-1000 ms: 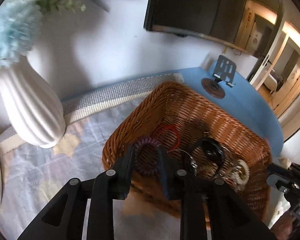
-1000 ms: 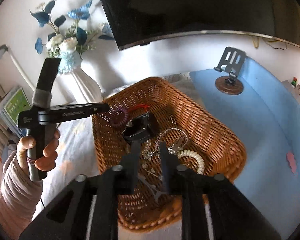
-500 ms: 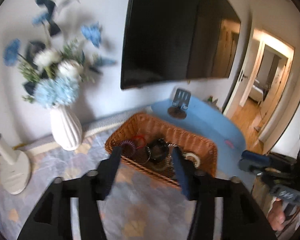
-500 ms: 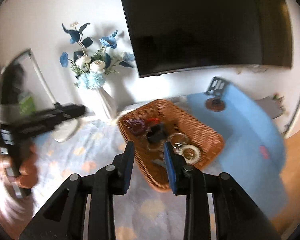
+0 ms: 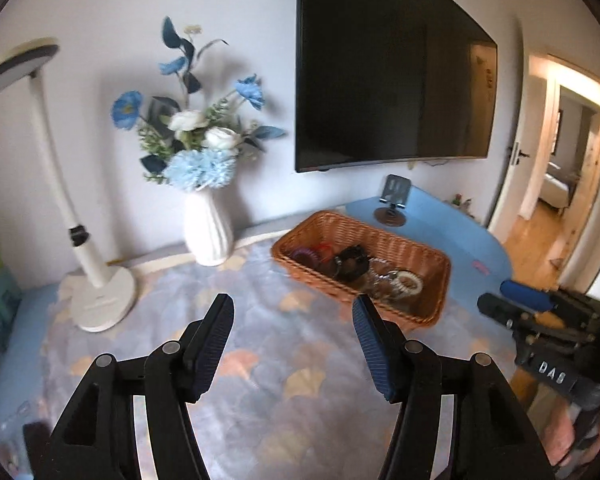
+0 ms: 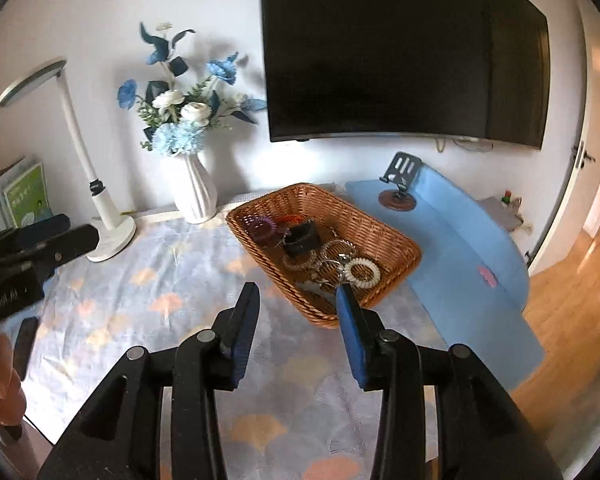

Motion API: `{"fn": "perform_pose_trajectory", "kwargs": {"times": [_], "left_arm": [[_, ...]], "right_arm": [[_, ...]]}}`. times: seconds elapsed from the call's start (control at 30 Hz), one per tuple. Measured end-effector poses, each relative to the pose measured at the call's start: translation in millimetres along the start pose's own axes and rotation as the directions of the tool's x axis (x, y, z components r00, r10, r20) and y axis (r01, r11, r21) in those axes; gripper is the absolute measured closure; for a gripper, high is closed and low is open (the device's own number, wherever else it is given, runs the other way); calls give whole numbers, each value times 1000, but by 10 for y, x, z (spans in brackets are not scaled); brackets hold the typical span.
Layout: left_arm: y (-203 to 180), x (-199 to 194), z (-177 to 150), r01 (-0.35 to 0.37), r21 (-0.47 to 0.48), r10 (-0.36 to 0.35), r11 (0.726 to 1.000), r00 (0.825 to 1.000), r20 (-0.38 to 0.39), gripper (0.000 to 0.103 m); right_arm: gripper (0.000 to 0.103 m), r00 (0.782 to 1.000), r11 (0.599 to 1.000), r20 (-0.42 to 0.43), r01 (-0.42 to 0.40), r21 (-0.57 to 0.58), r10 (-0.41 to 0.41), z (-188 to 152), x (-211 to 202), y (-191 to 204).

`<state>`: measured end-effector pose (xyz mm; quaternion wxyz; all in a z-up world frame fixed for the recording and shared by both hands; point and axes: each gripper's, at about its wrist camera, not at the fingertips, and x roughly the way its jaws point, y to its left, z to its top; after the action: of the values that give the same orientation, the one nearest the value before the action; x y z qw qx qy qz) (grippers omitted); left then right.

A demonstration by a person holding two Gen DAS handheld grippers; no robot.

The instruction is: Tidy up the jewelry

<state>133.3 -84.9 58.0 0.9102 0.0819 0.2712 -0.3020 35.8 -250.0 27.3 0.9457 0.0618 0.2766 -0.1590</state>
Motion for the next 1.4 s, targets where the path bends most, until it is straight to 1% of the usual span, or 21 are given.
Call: {"fn": "perform_pose_trajectory", "kwargs": {"times": [0.07,0.1,0.13,0.2,0.23,0.33,0.43,0.57,0.7,0.8,0.9,1.0,1.13,1.27,1.4], "left_arm": [[-13,-57,-55,-24,2,24,1000,1000,10,39],[-13,-77,-82,-25,2,25,1000,1000,12,39],[-16,-88,-102,-22,1,22,1000,1000,13,39],[-25,-84,-126,-27,-1,27,1000,1000,4,39],[-29,-77,-133,-38,5,38,999,999,-1,39],[-48,-109,-160,-68,8,68,998,998,6,39],[-57,-138,-183,-63,7,63,998,998,9,39],[-93,-172,-230,-74,30,74,997,997,17,39],[-116,-174,-267,-69,40,69,997,998,10,39],[-91,-158,-265,-82,41,82,996,997,6,39],[-33,-169,-262,-104,32,104,994,995,11,39],[16,-168,-255,-99,10,99,995,995,10,39],[12,-123,-265,-106,17,106,994,994,3,39],[41,-83,-286,-120,18,120,993,993,-4,39],[102,-79,-308,-123,5,123,992,992,-11,39]], "right_arm": [[55,998,998,18,55,-37,-55,5,-38,87],[50,997,997,27,69,-44,-68,2,-60,116],[44,997,996,36,71,-49,-70,-7,-84,133],[37,997,996,46,72,-51,-69,-29,-128,145],[36,996,996,48,76,-50,-74,-32,-139,141],[36,995,995,51,86,-52,-83,-35,-149,136],[36,996,996,40,78,-36,-77,-46,-118,108],[36,998,998,8,62,-25,-62,-71,-43,90],[36,998,998,2,55,-27,-55,-81,-21,97],[36,999,998,-6,52,-20,-52,-88,-5,83],[36,999,999,-14,48,-10,-48,-91,10,54],[36,998,998,-20,56,-18,-57,-103,27,56],[36,998,998,-10,56,-28,-56,-107,19,77],[36,998,998,-21,58,-22,-58,-112,32,86],[36,998,999,-41,36,-8,-36,-116,76,85]]}}
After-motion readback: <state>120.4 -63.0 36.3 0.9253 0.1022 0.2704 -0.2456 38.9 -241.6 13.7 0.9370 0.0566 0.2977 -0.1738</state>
